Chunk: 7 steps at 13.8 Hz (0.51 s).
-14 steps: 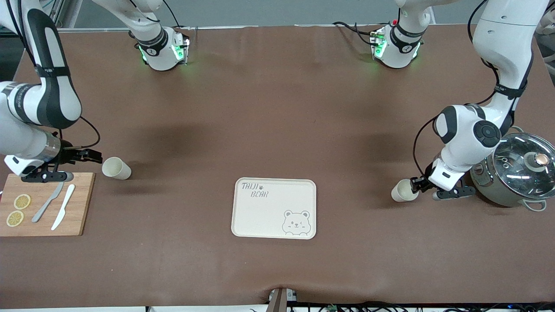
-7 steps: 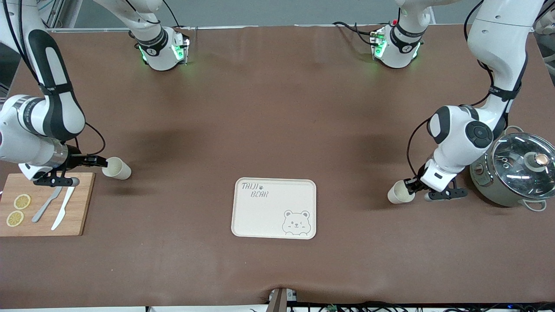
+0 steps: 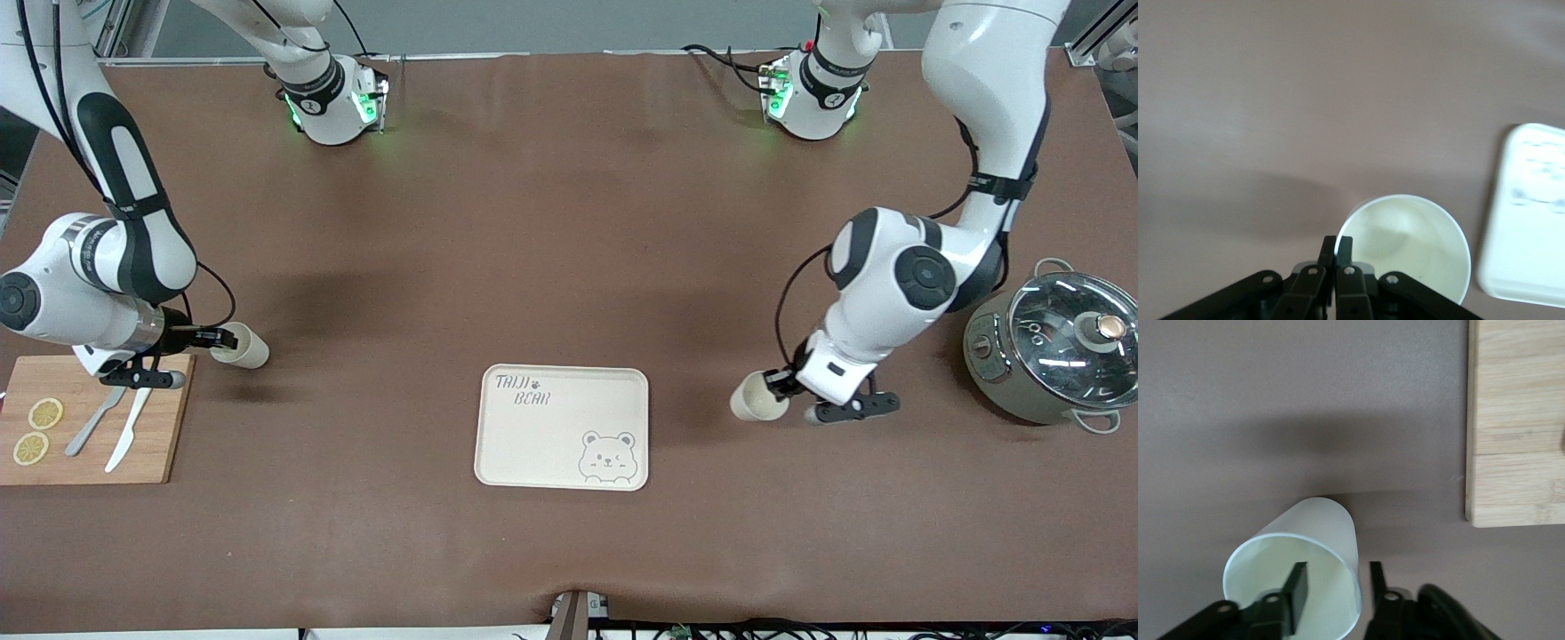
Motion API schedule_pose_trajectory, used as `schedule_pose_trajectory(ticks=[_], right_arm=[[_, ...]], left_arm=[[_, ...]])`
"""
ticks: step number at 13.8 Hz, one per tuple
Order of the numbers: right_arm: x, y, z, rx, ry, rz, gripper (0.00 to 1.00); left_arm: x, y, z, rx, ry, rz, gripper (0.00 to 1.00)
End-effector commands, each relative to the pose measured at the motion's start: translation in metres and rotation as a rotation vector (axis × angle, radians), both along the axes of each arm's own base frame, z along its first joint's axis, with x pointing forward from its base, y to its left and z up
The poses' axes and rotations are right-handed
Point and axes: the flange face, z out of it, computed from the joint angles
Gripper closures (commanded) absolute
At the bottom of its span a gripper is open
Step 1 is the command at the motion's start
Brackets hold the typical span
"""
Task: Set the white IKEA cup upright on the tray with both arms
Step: 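Carry the cup onto the tray with the left gripper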
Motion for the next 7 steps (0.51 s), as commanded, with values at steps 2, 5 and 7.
schedule_pose_trajectory(ticks=[2, 5, 7], right_arm=[[-0.003, -0.005, 0.001, 0.012, -0.007, -0.023, 0.94], [0.000, -0.002, 0.008, 0.013, -0.009, -0.008, 1.00], [0.008, 0.001, 0.023, 0.025, 0.025, 0.001, 1.00]], left_arm=[[0.012, -0.073, 0.025, -0.035, 0.014, 0.045, 1.00], [0.013, -0.145, 0.013, -0.083, 0.020, 0.106, 1.00], [0.013, -0.175, -0.008, -0.104, 0.044, 0.133, 1.00]])
